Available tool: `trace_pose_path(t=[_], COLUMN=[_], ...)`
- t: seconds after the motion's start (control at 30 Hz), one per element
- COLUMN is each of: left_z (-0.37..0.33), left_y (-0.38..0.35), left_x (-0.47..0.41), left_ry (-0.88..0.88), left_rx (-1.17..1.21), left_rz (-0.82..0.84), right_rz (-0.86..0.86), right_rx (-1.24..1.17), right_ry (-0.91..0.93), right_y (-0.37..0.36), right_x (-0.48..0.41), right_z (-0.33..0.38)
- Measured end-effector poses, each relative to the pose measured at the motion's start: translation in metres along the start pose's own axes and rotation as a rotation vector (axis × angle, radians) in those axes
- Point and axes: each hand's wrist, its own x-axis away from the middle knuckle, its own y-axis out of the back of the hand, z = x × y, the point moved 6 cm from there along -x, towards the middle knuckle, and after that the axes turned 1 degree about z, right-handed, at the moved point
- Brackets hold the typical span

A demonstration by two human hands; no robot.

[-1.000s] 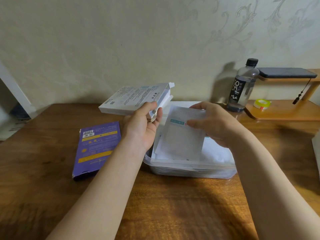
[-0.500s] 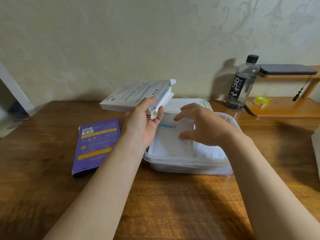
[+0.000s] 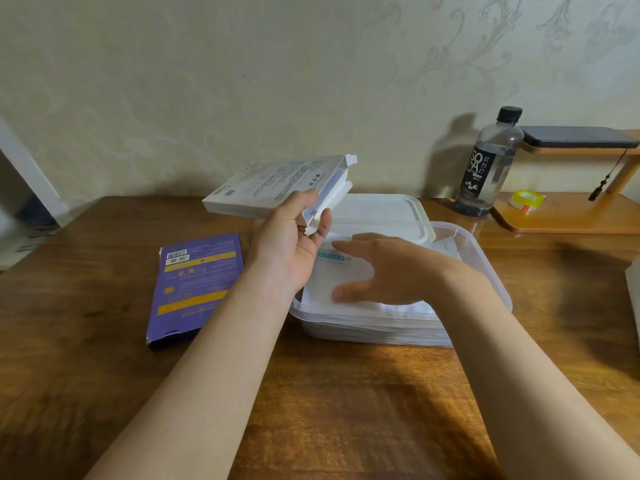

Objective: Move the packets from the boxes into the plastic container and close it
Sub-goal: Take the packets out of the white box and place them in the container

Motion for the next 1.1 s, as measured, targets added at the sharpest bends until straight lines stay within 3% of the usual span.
trace_pose_path(t=[0.43,0.67,1.1], left_z=[0.001,0.001,0.001], left_y=[-0.001,-0.002,-0.003], left_x=[0.000,0.000,0.001], left_ry=[-0.003,-0.009,-0.001], left_rx=[-0.003,-0.016,-0.004], left_rz=[0.016,0.018,0.024], right_rz=[0.158,0.080,0.171], right_rx=[0.068,0.060,0.178], right_ry=[-0.022,-0.001,-0.021], right_y=[-0.018,-0.013,-0.024], right_x=[-0.006,-0.006,-0.010], right_z=[-0.004,-0.003,-0.003])
